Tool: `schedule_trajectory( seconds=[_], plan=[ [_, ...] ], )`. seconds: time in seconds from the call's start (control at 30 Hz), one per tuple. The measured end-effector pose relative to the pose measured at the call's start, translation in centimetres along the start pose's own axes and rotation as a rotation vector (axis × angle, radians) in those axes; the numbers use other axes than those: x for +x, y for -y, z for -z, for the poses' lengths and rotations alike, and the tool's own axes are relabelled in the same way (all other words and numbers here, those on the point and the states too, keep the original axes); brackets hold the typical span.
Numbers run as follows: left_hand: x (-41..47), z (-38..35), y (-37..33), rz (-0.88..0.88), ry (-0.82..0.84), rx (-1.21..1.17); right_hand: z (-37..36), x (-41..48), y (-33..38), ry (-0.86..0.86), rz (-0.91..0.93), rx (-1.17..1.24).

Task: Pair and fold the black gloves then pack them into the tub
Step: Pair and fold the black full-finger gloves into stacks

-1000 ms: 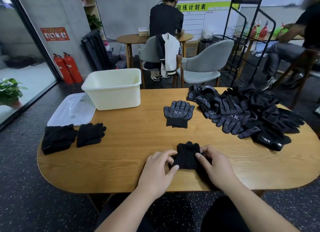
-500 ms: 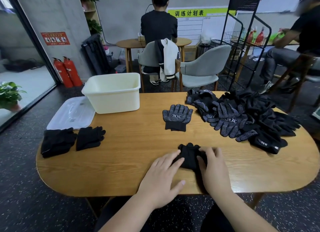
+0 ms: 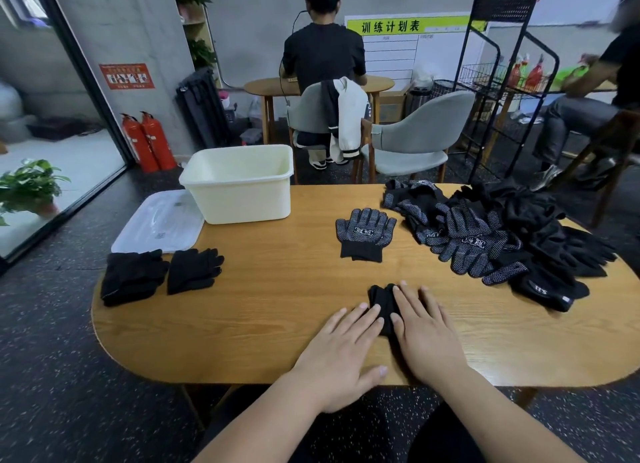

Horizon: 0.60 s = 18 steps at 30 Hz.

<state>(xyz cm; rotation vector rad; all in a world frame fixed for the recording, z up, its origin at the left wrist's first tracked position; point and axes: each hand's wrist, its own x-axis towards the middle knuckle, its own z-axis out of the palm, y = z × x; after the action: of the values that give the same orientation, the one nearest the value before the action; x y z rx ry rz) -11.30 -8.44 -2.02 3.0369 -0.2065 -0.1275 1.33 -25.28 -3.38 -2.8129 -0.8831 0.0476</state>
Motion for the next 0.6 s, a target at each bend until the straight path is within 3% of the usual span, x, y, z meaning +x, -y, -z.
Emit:
schedule_trajectory(
  seconds=[0.17, 0.37, 0.6],
  plan=[
    [-0.5, 0.5, 0.4, 0.067, -0.073, -0.050, 1.1, 0.2, -0.4, -0.019, 0.010, 0.111],
    [-3.1, 1.3, 4.1, 0.121, -0.136, -0.106, 2.3, 1.0, 1.1, -0.027, 0.228, 0.150],
    [-6.6, 2.3, 9.2, 0.415, -0.199, -0.140, 1.8, 1.9, 7.7, 0.052, 0.324, 0.162]
  ],
)
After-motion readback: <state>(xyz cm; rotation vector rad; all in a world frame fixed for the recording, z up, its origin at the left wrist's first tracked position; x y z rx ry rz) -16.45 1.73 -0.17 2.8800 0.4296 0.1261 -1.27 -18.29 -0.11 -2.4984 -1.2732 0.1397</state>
